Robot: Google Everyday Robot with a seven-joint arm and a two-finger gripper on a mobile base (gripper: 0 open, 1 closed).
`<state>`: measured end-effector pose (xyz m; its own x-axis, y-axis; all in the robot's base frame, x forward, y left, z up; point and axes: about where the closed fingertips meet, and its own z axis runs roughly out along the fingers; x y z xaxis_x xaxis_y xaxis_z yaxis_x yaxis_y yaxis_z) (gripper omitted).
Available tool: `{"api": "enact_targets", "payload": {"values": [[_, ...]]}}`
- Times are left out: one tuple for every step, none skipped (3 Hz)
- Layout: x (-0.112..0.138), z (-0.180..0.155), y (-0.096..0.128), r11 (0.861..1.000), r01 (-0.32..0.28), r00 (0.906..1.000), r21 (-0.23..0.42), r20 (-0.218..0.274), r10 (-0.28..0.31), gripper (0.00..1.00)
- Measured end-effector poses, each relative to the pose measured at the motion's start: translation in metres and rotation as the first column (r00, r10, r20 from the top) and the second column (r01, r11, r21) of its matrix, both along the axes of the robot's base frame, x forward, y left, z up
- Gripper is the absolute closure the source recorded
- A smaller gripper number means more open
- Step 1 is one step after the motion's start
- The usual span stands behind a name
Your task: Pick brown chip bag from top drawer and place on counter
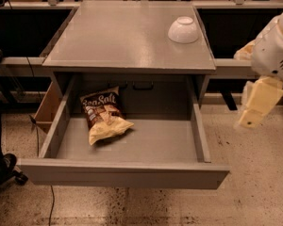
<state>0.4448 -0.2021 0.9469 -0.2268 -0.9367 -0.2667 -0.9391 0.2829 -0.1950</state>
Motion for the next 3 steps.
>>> {"api": "enact_targets", "payload": {"values": [[0.016, -0.052, 0.050, 0.989, -0.058, 0.9965, 0.134, -0.052, 0.065, 0.00], [0.030, -0.093, 0.105, 0.960, -0.117, 0.9884, 0.253, -0.065, 0.137, 0.00], [0.054, -0.131, 0.180, 0.908, -0.163, 0.9801, 0.385, -0.042, 0.194, 0.00]]}}
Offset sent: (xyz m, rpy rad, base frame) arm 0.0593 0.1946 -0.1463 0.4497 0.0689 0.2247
